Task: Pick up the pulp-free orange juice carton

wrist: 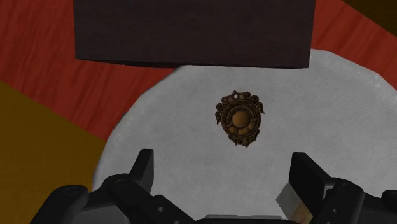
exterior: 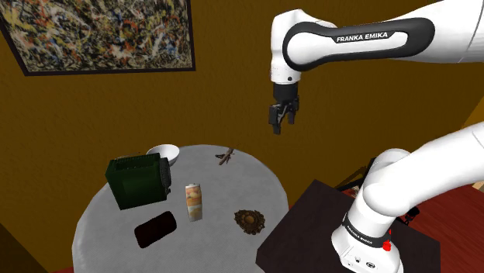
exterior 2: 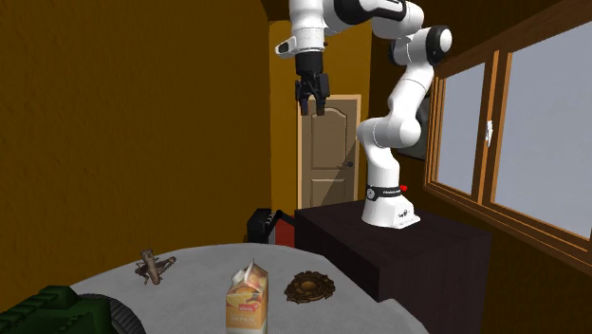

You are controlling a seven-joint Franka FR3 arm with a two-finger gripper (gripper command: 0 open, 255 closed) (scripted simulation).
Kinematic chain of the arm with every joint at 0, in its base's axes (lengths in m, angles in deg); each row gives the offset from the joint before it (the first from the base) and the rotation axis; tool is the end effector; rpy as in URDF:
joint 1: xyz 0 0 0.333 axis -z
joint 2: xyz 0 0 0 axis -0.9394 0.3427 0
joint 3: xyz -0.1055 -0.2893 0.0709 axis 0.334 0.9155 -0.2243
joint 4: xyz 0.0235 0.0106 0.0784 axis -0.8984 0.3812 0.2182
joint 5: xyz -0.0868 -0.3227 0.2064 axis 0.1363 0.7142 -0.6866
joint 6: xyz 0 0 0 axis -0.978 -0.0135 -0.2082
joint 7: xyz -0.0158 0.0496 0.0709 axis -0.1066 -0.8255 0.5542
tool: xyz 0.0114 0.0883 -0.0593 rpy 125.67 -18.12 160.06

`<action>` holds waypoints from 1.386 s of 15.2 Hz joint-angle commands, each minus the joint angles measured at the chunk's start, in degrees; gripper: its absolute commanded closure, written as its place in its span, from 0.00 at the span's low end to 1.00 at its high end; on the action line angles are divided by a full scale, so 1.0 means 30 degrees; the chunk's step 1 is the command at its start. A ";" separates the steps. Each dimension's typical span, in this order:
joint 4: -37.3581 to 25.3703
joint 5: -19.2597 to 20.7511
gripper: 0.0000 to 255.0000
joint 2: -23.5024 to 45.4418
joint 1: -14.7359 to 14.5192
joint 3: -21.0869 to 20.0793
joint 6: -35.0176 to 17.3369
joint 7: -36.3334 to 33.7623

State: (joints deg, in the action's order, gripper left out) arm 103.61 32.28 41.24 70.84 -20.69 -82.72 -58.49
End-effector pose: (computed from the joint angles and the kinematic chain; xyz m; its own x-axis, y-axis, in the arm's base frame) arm 0.3473 0.0526 0.5389 0.9938 -0.0024 -0.1116 0.0040 -0.9983 0.0574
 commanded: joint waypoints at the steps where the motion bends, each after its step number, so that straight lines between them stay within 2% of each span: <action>1: -0.0179 -0.0467 0.00 0.1178 0.0003 -0.0532 -0.0847 -0.1080; 11: -0.1880 -0.1728 0.00 0.7557 -0.0023 -0.2716 -0.4927 -0.5963; 21: -0.6037 -0.1288 0.00 1.5028 -0.0545 -0.3615 -0.7818 -1.0567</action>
State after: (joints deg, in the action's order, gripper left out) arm 86.59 28.18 83.84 69.46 -31.45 -104.93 -88.82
